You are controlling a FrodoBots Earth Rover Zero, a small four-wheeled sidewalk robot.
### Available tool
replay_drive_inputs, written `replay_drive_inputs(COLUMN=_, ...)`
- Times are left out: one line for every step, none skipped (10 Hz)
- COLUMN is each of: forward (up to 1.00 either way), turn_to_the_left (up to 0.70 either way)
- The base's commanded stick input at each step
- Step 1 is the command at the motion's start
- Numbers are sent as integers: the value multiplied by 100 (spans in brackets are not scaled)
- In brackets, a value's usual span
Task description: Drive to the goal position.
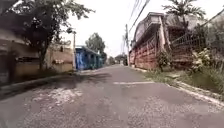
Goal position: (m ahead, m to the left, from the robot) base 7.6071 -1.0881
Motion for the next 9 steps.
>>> replay_drive_inputs(forward=70, turn_to_the_left=0)
replay_drive_inputs(forward=70, turn_to_the_left=0)
replay_drive_inputs(forward=70, turn_to_the_left=0)
replay_drive_inputs(forward=70, turn_to_the_left=0)
replay_drive_inputs(forward=70, turn_to_the_left=0)
replay_drive_inputs(forward=70, turn_to_the_left=0)
replay_drive_inputs(forward=70, turn_to_the_left=0)
replay_drive_inputs(forward=70, turn_to_the_left=0)
replay_drive_inputs(forward=70, turn_to_the_left=0)
